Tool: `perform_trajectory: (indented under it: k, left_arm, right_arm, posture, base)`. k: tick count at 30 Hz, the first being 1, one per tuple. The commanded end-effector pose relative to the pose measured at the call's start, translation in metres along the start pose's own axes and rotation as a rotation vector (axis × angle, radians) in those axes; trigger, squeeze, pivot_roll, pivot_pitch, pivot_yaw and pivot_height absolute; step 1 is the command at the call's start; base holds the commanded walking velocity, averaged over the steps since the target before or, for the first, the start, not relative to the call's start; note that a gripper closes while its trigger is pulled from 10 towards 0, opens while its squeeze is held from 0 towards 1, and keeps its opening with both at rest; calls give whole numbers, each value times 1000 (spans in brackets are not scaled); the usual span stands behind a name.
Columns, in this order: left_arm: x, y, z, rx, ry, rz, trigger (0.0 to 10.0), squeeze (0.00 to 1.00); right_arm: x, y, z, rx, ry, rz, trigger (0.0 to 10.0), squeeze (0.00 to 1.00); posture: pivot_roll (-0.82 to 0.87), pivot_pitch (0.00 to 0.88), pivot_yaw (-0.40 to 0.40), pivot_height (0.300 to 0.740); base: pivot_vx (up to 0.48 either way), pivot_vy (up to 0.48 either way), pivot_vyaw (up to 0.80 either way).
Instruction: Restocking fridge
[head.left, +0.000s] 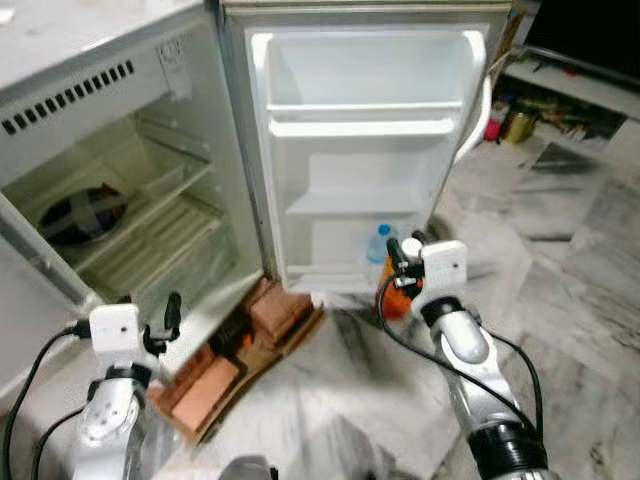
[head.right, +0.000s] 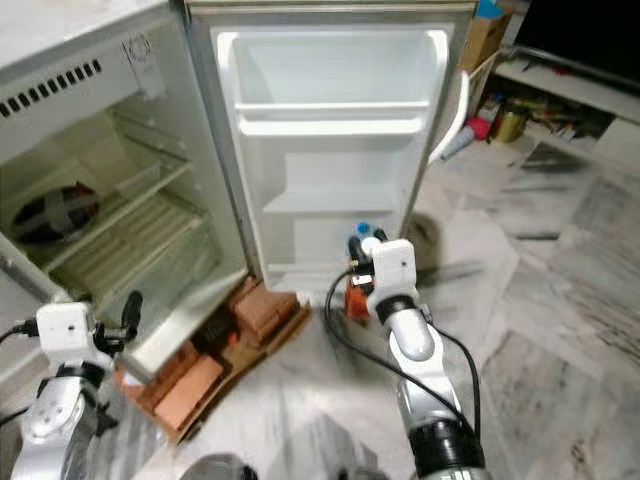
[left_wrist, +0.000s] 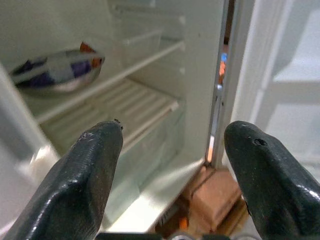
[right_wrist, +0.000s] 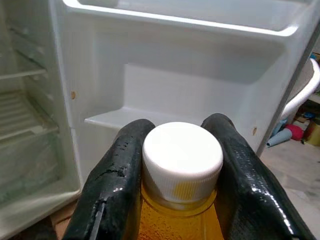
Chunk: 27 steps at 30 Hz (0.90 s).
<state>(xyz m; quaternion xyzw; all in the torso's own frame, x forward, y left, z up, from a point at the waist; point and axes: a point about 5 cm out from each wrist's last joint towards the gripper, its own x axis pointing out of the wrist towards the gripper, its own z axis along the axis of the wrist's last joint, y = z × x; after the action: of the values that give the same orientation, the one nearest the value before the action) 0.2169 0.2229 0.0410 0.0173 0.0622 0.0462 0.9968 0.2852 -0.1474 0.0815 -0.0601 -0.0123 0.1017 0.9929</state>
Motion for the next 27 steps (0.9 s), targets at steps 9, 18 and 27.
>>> perform_trajectory:
  k: [9, 18, 27]
  left_arm:
    - [1, -9, 0, -3, -10, -24, 10000, 0]
    - [2, -10, 0, -1, -7, -8, 10000, 0]
    - [1, -4, -3, 23, 19, 15, 10000, 0]
  right_arm:
    - [1, -14, 6, -25, -27, -42, 10000, 0]
    - [0, -15, 5, -27, -20, -41, 10000, 0]
    - [1, -15, 5, -11, -16, -42, 10000, 0]
  posture:
    - [102, 17, -8, 740]
    - [102, 17, -12, 740]
    - [103, 16, -12, 740]
  base:
    - [476, 0, 0]
    - [107, 0, 0]
    - [0, 0, 0]
